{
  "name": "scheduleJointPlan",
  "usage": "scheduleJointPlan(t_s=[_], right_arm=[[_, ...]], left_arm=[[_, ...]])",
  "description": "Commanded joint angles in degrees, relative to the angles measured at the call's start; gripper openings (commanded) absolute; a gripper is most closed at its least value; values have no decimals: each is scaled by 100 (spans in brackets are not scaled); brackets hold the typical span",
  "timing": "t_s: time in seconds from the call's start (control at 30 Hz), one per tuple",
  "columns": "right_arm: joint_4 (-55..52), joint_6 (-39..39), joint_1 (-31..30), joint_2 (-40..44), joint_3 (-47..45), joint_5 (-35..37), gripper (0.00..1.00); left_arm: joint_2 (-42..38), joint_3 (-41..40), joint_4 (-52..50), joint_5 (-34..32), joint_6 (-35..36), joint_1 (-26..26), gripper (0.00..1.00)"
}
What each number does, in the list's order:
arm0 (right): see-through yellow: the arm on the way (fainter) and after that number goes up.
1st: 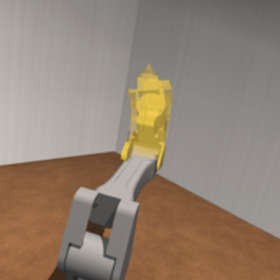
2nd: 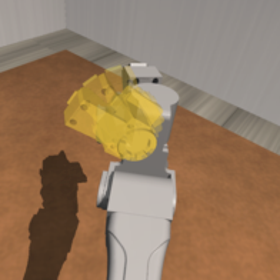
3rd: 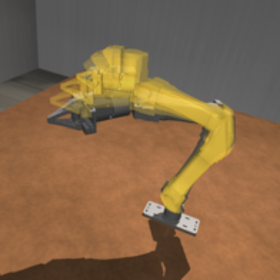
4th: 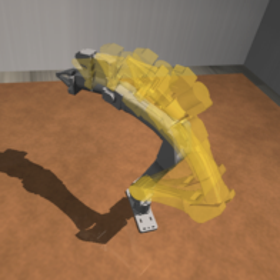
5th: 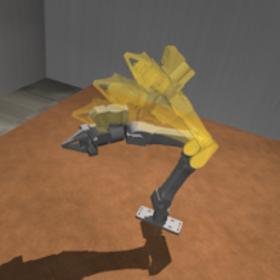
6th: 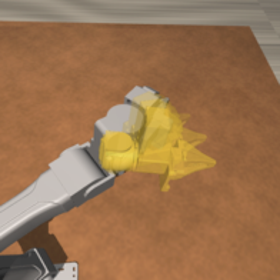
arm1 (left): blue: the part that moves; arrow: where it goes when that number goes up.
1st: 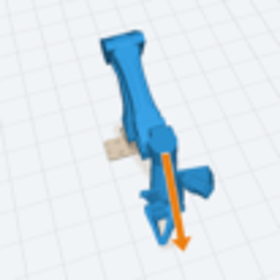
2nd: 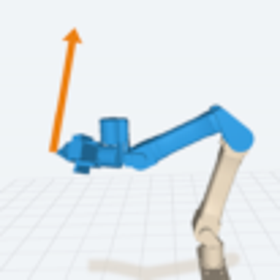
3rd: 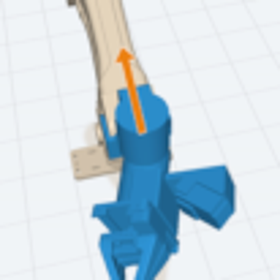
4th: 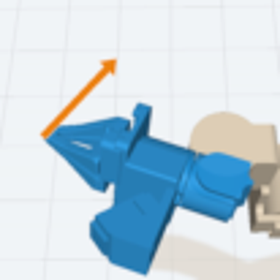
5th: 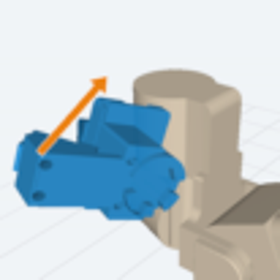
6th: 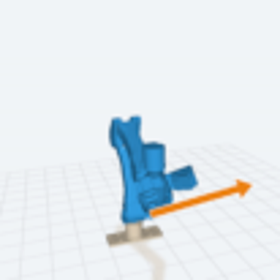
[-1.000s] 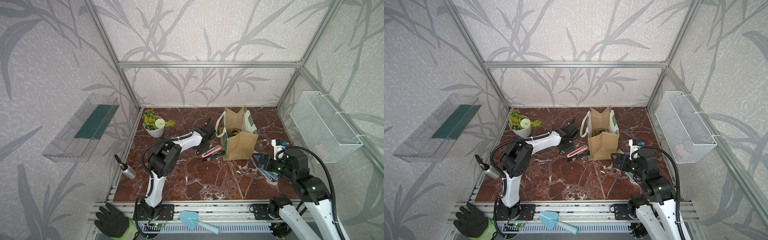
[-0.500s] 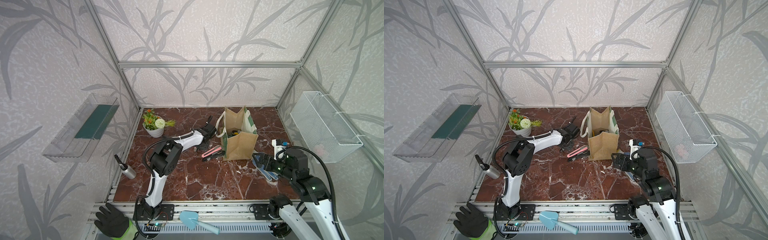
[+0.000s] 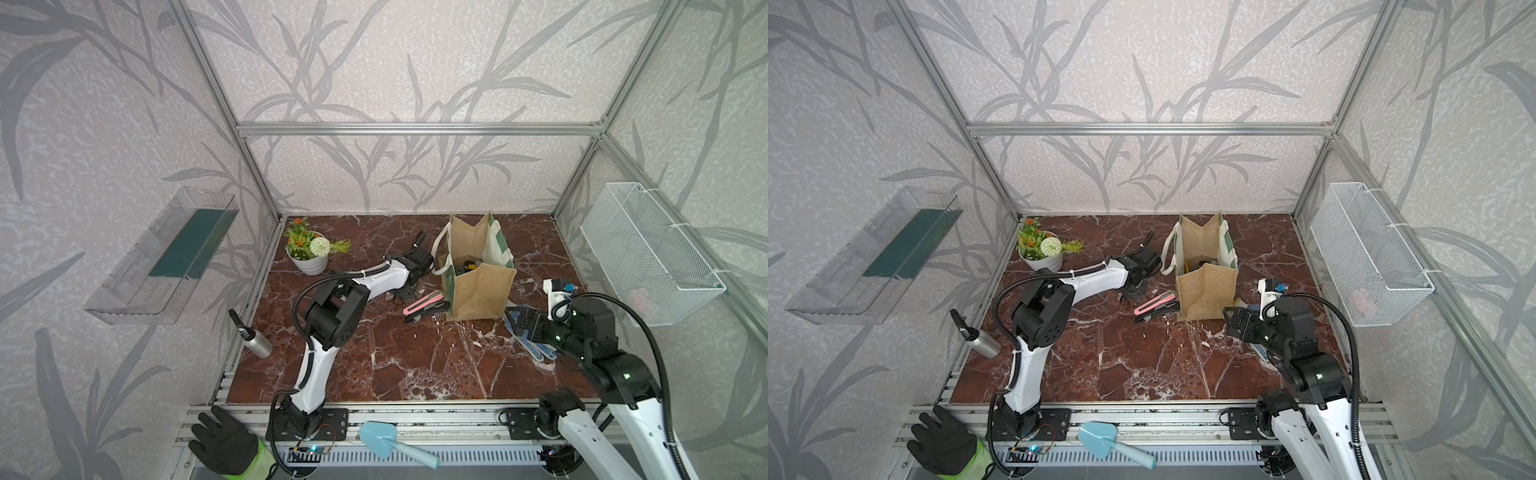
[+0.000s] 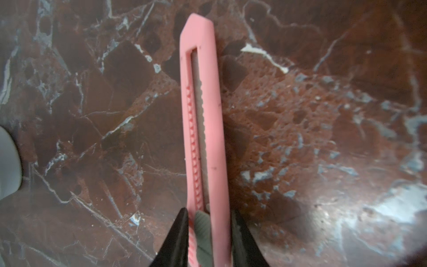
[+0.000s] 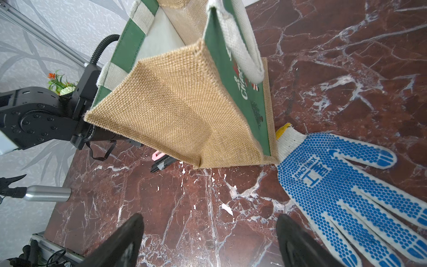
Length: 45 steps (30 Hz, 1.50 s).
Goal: Place the art knife into the pouch
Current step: Pick up the utility knife at the center of the board.
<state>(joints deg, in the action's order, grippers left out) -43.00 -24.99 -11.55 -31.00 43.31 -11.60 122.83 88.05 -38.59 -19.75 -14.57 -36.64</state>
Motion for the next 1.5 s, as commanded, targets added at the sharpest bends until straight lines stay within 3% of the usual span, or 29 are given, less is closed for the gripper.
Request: scheduleJointPlan(t_s=[0.0,0.17,0.57,0.87,1.0,1.17,1.47], right_arm=[[-105,108,12,51,-64,52,90],[-138,166,16,67,-51,61,90],[-148,155,13,68,-55,124,90],[24,43,11,92,-46,-123,90],[154,-28,12,133,-94,-143,90],[239,-56,8,141,-115,-166,90],[187,-47,12,239,-194,-175,90]], left_arm=[[508,-333,-516,432,-185,78,29],[388,-469,-334,1052,-170,186,30],[262,-553,-335,1134,-146,281,4],[-1228,-295,-572,1104,-238,248,0],[-1769,227,-772,1084,-223,78,0],[-1903,1405,-1189,806,18,-434,0],[-1042,3381,-1154,1337,671,-977,0]])
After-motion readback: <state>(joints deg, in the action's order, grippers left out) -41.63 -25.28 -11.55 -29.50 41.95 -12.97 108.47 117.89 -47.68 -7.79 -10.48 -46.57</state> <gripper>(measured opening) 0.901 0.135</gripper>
